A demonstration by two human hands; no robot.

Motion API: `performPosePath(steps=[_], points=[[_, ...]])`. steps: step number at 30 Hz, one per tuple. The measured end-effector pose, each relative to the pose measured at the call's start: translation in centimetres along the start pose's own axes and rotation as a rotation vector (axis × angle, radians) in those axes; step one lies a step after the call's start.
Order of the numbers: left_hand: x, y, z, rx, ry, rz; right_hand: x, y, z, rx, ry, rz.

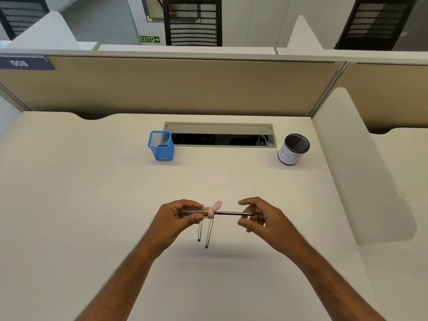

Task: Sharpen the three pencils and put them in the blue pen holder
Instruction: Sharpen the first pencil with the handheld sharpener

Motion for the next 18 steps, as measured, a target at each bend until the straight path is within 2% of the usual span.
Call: performPosePath(steps=[4,8,11,15,18], points=[[-0.07,0.08,0.02,0.011,0.011,0.009,0.2,-0.5,0.02,0.022,0.093,0.048],[-0.1,0.1,0.07,0.014,0.014,0.013,0.26,-0.65,-0.28,0.015,0.117,0.073],[-0.15,-0.1,0.0,0.014,0.003,0.011,0.06,-0.71,-0.32,0.043,0.091,0.058],[0.05,-0.35,-0.18,0.014,-0.018,0.014,-0.22,-0.38,-0.76,0.051,-0.007,-0.077],[-0.06,-0.49,0.03,0.006,-0.015,0.013,-0.51,-0.22,-0.86,0.029,-0.017,-0.086]])
Point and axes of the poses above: each hand's wrist, its own x-axis away from the middle knuckle, its own z-axis out of the back of the hand, y = z × x, the point moved 3 cm from there along -x, towards the middle knuckle, and after that the axes turned 12 degrees about y, right-handed, at the moved point
